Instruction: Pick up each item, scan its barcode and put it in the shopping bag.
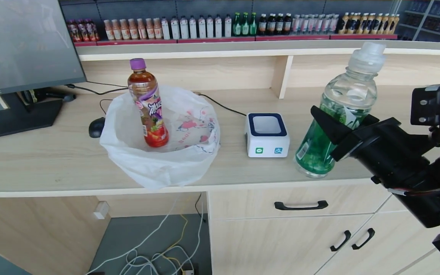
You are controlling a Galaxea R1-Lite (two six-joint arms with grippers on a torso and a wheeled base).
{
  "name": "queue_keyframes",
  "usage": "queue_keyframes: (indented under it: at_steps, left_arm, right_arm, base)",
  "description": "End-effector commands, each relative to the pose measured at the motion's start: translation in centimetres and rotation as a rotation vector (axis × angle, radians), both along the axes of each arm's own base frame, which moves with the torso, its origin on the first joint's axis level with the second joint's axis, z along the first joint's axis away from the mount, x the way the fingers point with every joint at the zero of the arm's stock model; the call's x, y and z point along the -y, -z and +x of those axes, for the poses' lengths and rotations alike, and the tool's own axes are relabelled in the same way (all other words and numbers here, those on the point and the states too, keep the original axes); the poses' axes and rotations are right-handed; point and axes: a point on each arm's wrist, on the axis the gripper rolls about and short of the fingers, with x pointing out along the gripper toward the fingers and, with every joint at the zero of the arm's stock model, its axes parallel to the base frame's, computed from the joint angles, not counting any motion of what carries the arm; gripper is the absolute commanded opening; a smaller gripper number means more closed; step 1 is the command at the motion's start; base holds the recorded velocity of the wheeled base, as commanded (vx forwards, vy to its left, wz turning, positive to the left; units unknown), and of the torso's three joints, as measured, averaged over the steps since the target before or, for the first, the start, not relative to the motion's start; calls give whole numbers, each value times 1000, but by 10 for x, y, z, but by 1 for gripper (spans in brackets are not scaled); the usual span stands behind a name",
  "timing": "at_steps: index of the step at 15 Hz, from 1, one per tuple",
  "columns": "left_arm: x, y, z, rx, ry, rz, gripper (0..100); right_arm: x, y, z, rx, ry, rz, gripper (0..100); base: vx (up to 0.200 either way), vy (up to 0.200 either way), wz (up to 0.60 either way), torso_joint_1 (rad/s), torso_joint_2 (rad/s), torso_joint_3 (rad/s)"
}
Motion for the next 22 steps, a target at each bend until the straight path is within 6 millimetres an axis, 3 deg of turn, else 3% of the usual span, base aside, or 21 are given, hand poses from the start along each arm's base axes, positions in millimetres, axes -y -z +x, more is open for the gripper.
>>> queue_keyframes:
  at_steps: [1,8,12,13,16,19,22]
  left_arm:
    - [0,0,0,0,1,0,100]
    - [0,0,0,0,1,0,100]
    - [0,0,0,-1,1,3,100]
    - [0,0,0,-1,1,3,100]
    - [0,0,0,0,1,3,100]
    - [0,0,0,-1,1,3,100]
    - [0,0,0,-1,1,3,100]
  right_arm:
    - [4,-2,-1,8,13,2,0]
    - [9,-2,2,49,-9,-81,0]
    - [19,-26,13,209,-24,-257,0]
    - [14,-43,19,318,-12,-343,0]
    - [3,-67,36,443,72,-454,0]
    - [-16,-72,54,569,63,-554,0]
    - [-27,-59,71,689,-10,-692,0]
  base:
    - [0,0,0,0,0,0]
    - [0,0,0,0,0,0]
    - [0,0,0,0,0,0]
    - [0,0,0,0,0,0]
    - [0,0,0,0,0,0]
    - [0,0,0,0,0,0]
    - [0,0,0,0,0,0]
